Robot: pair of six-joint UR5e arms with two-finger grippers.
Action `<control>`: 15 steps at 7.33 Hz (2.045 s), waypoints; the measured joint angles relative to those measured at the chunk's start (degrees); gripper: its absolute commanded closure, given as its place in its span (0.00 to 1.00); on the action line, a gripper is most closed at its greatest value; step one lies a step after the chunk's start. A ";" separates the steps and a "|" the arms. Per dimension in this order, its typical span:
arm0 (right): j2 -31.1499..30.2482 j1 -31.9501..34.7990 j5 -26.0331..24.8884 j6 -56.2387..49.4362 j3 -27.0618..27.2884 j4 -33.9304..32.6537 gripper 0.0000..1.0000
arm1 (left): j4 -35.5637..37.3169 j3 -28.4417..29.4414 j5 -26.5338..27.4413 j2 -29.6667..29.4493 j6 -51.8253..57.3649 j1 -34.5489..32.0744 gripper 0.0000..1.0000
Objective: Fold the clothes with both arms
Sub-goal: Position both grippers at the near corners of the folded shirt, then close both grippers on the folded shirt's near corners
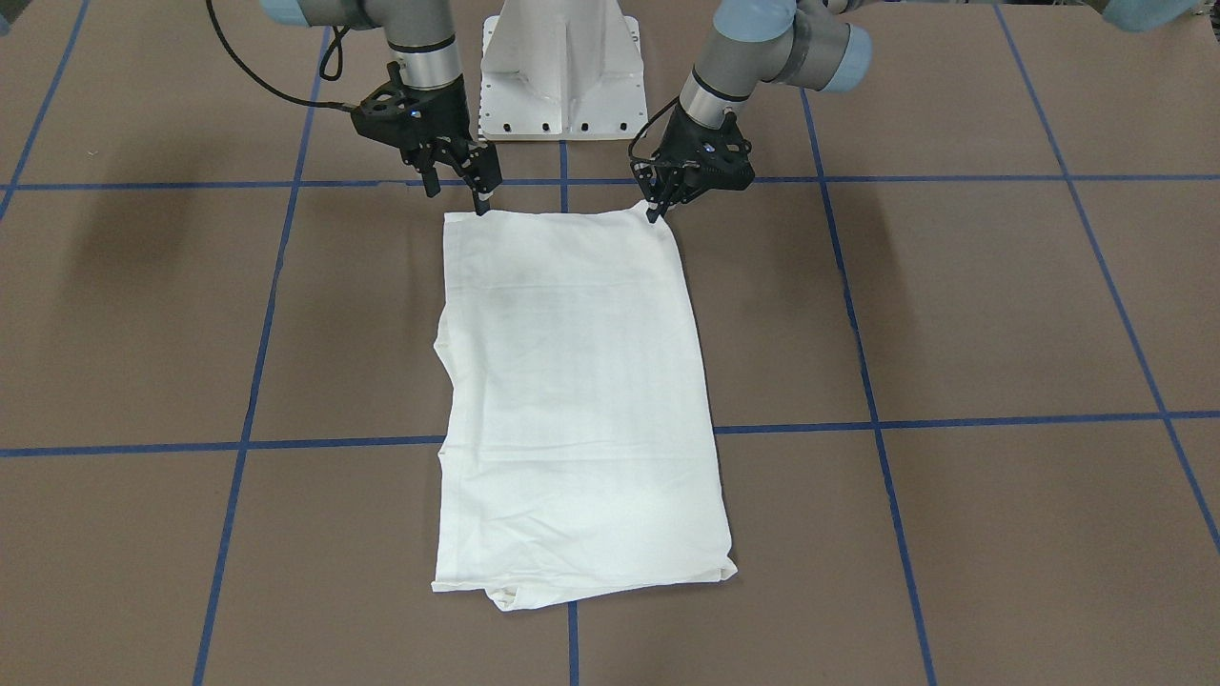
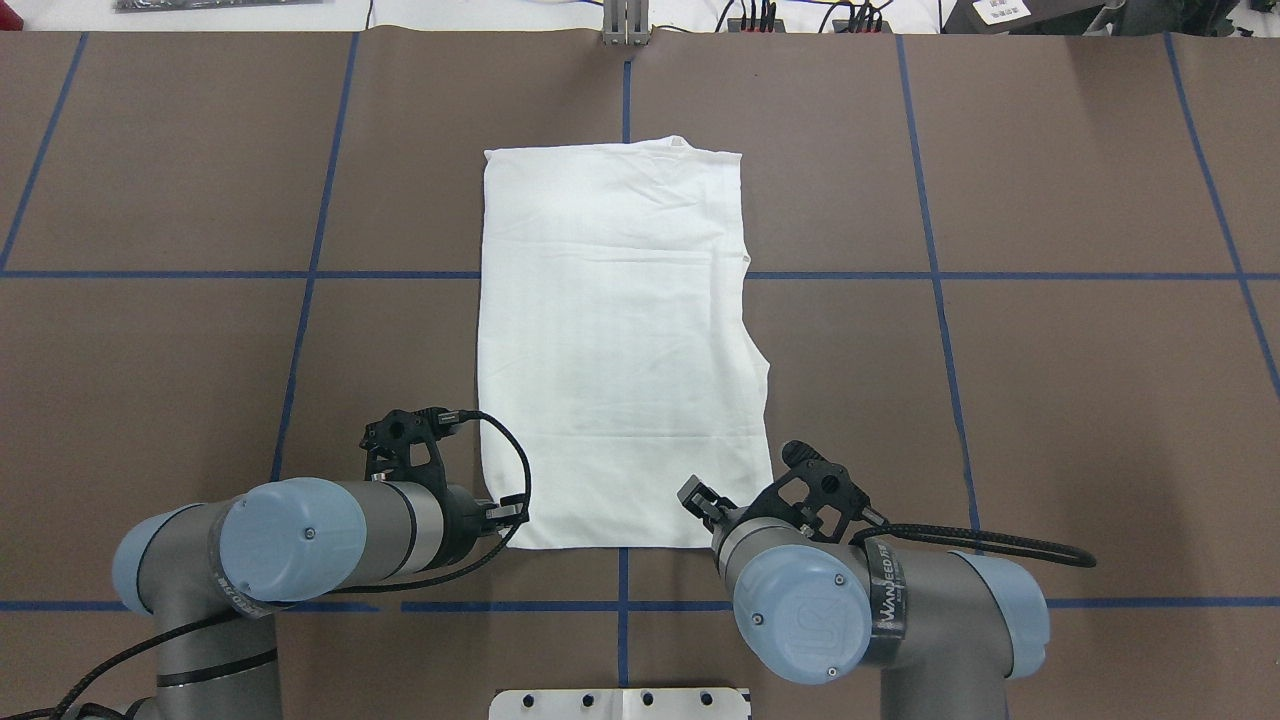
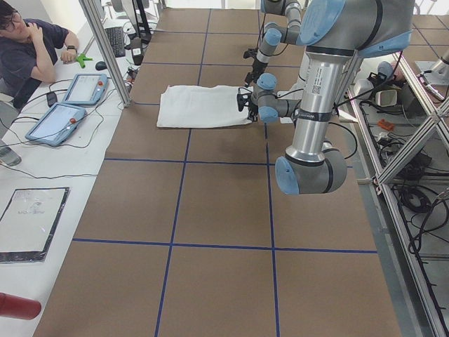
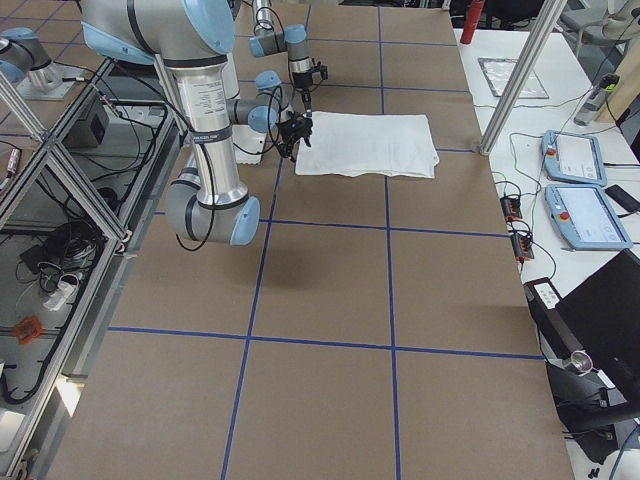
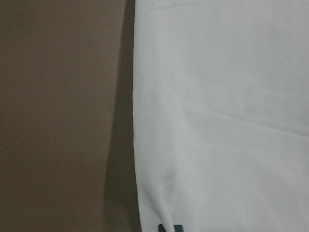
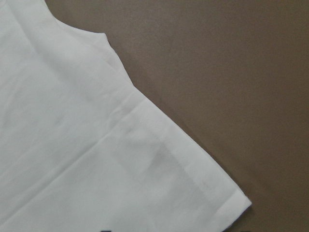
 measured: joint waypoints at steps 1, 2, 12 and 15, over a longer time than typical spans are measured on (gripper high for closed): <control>0.72 -0.03 0.01 2.45 -0.93 -0.13 0.20 | 0.00 -0.11 0.01 0.00 0.00 0.00 1.00; 1.19 -0.08 0.07 4.61 -1.58 -0.28 0.20 | 0.00 -0.13 0.01 0.02 0.00 0.00 1.00; 4.29 -0.40 0.10 10.08 -6.12 -1.08 1.00 | 0.00 -0.68 0.10 0.20 0.00 -0.17 1.00; 4.90 -0.31 -0.09 12.60 -5.89 -1.03 1.00 | 0.00 -0.97 0.10 0.28 0.00 -0.23 1.00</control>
